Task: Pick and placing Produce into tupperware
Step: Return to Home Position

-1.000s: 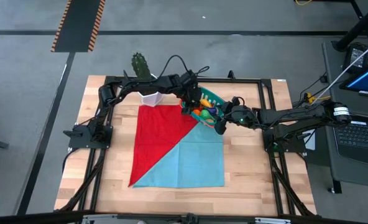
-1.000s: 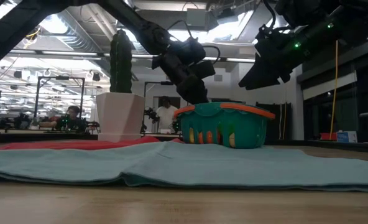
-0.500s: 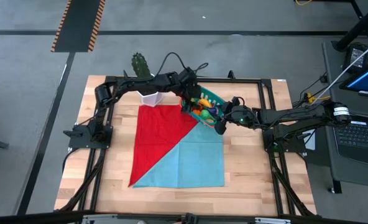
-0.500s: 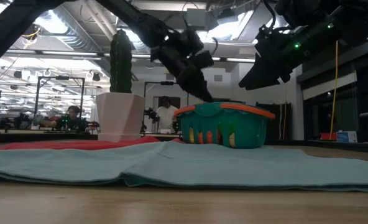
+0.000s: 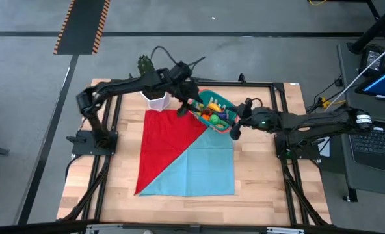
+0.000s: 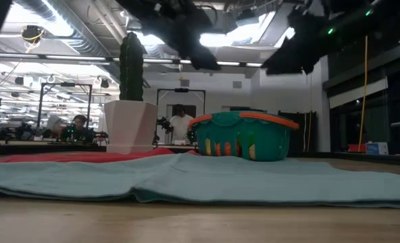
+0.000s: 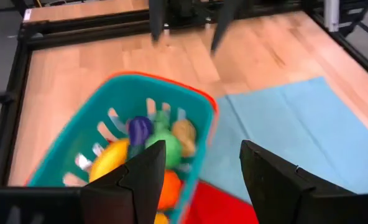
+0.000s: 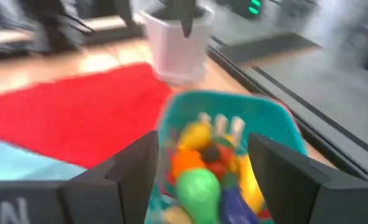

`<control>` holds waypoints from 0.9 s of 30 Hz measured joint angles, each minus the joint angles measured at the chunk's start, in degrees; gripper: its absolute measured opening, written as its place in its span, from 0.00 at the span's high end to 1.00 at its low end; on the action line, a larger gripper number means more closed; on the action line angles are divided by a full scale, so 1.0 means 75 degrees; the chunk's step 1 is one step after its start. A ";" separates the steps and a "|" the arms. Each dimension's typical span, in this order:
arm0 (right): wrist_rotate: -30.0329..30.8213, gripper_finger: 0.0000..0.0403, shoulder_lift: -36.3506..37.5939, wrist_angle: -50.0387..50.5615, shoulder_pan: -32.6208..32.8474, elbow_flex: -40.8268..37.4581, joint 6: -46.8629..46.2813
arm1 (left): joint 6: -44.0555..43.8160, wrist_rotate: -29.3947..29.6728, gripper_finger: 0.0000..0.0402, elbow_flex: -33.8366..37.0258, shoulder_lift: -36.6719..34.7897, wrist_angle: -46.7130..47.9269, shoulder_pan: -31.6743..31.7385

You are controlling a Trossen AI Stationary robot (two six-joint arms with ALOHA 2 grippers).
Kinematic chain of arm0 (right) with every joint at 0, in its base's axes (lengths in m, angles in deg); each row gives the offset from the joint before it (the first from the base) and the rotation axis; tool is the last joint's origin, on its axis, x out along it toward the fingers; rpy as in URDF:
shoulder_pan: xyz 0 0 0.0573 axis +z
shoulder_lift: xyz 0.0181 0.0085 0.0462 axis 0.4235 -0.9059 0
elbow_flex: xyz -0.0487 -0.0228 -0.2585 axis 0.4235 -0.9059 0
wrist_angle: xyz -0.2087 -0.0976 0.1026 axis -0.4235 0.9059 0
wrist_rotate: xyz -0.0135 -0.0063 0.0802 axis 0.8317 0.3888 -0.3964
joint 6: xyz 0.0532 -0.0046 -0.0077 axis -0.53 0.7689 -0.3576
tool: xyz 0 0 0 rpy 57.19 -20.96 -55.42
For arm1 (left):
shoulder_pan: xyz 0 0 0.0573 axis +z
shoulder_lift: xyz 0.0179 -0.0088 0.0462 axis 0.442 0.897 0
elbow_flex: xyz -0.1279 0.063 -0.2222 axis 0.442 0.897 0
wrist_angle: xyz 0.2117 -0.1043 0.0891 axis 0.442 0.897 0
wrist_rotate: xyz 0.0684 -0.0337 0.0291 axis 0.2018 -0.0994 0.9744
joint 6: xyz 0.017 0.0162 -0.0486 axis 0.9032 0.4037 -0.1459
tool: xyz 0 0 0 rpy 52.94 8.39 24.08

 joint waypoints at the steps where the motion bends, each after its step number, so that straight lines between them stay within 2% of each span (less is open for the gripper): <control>1: -0.0240 0.38 0.0233 0.0028 0.0025 0.0000 0.0108 | -0.0026 0.0000 0.51 0.0238 -0.0266 0.0018 0.0004; 4: -0.0711 0.38 0.0946 0.0263 0.0156 0.0000 0.0295 | -0.0375 -0.0077 0.51 0.1308 -0.1277 -0.0605 0.0006; 10: -0.0809 0.38 0.1821 0.0216 0.1065 -0.0595 0.0122 | -0.1563 0.0112 0.51 0.4551 -0.3838 -0.3069 -0.0292; 15: -0.0807 0.38 0.1942 -0.1515 0.1970 -0.1659 0.0271 | -0.2593 0.1324 0.51 0.7120 -0.5967 -0.5306 -0.1177; 20: -0.0420 0.38 0.2115 -0.1897 0.2499 -0.2083 0.0500 | -0.3013 0.2251 0.51 0.8584 -0.7932 -0.5605 -0.1777; 27: -0.0323 0.38 0.2737 -0.1698 0.3015 -0.2159 0.1054 | -0.3266 0.2266 0.51 0.9777 -1.0446 -0.5306 -0.1883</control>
